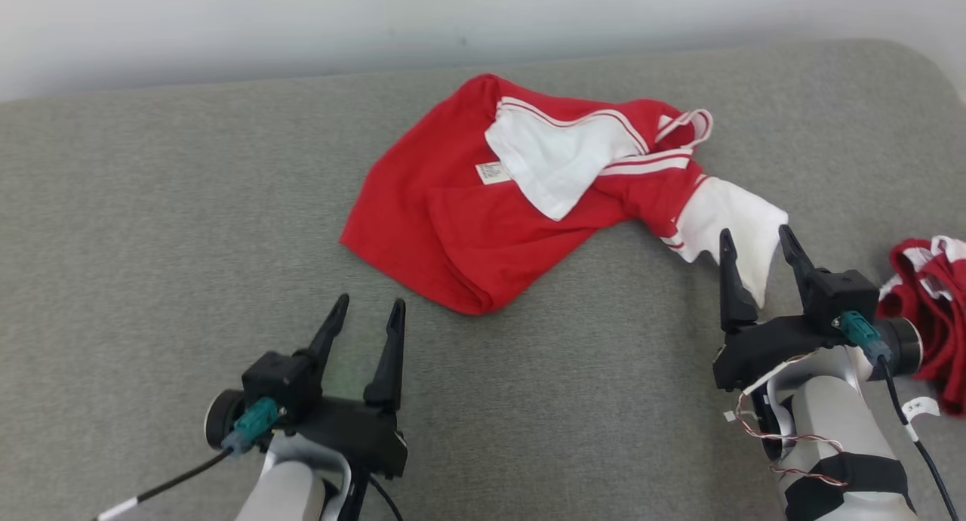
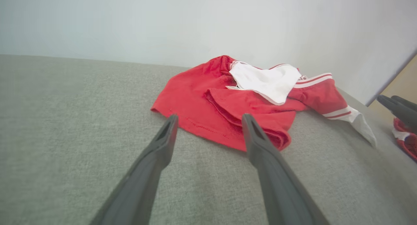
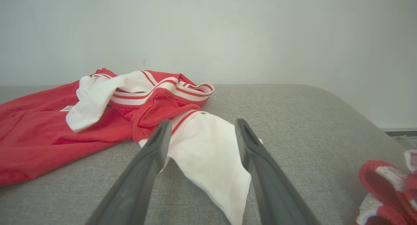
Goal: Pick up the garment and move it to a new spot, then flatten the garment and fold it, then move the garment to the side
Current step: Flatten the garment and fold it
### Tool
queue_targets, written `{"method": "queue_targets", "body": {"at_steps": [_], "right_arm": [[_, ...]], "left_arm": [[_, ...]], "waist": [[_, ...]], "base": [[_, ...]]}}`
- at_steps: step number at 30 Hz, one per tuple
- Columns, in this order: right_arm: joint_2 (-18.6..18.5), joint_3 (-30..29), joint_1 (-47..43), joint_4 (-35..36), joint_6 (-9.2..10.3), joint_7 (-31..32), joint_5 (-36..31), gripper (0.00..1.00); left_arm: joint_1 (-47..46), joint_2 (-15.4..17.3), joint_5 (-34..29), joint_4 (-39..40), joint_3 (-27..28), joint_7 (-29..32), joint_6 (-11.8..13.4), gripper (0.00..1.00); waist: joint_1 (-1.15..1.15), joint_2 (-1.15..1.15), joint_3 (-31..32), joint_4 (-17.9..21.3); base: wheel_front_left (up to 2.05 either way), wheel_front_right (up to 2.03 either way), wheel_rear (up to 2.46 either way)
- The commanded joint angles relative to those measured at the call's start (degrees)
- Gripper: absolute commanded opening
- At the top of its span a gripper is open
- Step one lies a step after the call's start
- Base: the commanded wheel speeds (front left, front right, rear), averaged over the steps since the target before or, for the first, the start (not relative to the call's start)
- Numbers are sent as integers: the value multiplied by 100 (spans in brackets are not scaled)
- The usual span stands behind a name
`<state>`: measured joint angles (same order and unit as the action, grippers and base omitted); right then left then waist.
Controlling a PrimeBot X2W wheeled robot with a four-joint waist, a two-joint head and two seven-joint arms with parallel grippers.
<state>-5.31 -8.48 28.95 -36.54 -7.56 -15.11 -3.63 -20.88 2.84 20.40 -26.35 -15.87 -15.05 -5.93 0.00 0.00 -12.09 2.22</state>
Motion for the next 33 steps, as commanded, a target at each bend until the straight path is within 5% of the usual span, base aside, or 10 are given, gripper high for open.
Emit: {"method": "queue_targets", "body": {"at_steps": [1, 12, 19, 21, 22, 24, 33], "right_arm": [[14, 49, -74, 47, 14, -1, 81, 100], [-30, 245, -81, 367, 14, -1, 375, 100], [-3, 178, -160, 358, 14, -1, 394, 100], [11, 169, -184, 347, 14, -1, 385, 100], [21, 169, -198, 343, 14, -1, 379, 100], [30, 161, -219, 335, 14, -1, 377, 100], [67, 43, -335, 318, 14, -1, 425, 100]], "left_arm": [[-183, 9, -109, -146, 13, -18, 49, 100], [-1443, 17, -453, -2201, 326, 15, 503, 100], [-2008, 5, -229, -3107, 248, 14, 385, 100], [-2076, -7, -112, -3251, 154, 10, 319, 80], [-2091, -12, -56, -3305, 111, 9, 308, 45], [-2159, -20, -40, -3377, -27, 4, 278, 0], [-2252, 239, -137, -3046, -69, -14, 400, 0]], "waist": [[0, 0, -214, 259], [0, 0, -570, 609], [0, 0, -600, 671], [0, 0, -593, 680], [0, 0, -590, 684], [0, 0, -583, 685], [0, 0, -503, 622]], "base": [[0, 0, 0], [0, 0, 0], [0, 0, 0], [0, 0, 0], [0, 0, 0], [0, 0, 0], [0, 0, 0]]}}
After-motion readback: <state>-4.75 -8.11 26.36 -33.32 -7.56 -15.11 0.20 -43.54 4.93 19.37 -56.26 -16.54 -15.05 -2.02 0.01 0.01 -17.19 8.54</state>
